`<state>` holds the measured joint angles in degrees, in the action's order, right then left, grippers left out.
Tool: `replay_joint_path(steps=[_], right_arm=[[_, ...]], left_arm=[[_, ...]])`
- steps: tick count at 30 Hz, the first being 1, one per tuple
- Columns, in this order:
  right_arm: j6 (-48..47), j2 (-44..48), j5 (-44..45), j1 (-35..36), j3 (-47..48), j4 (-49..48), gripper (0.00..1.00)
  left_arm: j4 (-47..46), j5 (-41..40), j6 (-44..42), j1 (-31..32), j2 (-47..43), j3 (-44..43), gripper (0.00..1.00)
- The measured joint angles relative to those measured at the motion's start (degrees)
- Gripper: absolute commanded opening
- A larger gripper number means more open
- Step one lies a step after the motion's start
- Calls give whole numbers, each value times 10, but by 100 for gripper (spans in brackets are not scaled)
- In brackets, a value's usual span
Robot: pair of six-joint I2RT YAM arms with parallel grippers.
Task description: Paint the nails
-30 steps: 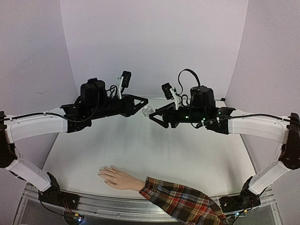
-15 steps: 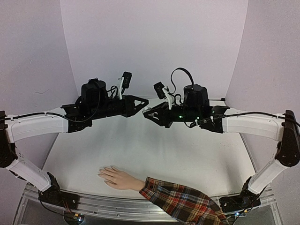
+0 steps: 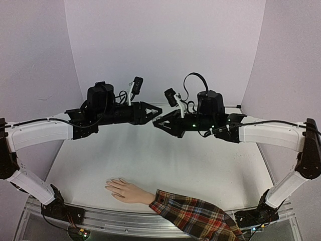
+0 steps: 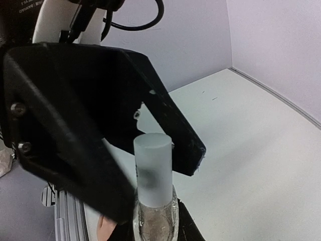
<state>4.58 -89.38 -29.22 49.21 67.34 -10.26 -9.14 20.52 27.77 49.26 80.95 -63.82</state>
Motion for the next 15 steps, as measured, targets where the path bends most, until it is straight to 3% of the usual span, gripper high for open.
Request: replay_joint_path(steps=[5,15], right_arm=[[12,20,-40,0,-6,0,0],[47,28,-92,0,-5,0,0]], left_arm=[[-81,112,64,-34,-15,42,67],[-179,230,133,-68,-19,59,49]])
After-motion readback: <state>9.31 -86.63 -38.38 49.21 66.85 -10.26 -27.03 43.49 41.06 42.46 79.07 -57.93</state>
